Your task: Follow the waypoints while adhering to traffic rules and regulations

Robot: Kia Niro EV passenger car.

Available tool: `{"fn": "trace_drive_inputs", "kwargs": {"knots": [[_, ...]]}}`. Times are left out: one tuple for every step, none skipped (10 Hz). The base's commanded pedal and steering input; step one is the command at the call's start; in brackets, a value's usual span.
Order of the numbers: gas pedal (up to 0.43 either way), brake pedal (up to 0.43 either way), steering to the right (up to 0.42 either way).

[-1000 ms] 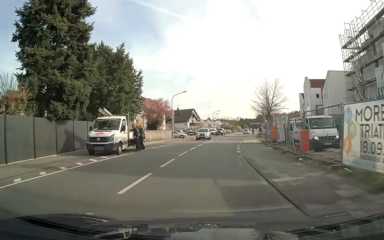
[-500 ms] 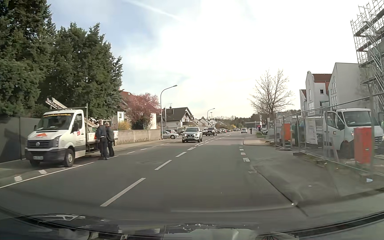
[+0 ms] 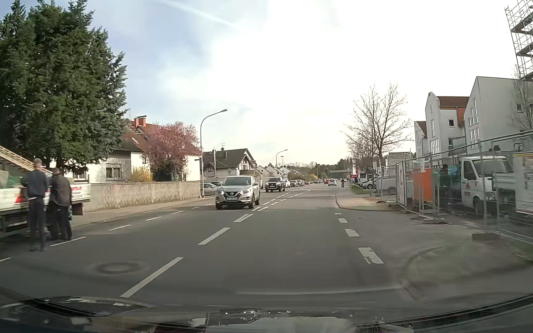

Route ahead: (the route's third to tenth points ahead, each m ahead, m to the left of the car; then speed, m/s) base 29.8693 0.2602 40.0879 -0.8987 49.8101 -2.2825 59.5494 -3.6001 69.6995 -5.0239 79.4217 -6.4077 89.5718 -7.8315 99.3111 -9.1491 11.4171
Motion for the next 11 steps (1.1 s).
{"fn": "trace_drive_inputs", "kwargs": {"knots": [[0.087,0.0,0.022],[0.087,0.0,0.022],[0.087,0.0,0.022],[0.087,0.0,0.021],[0.087,0.0,0.021],[0.087,0.0,0.019],[0.087,0.0,0.015],[0.087,0.0,0.015],[0.087,0.0,0.015],[0.087,0.0,0.015],[0.087,0.0,0.015]]}}
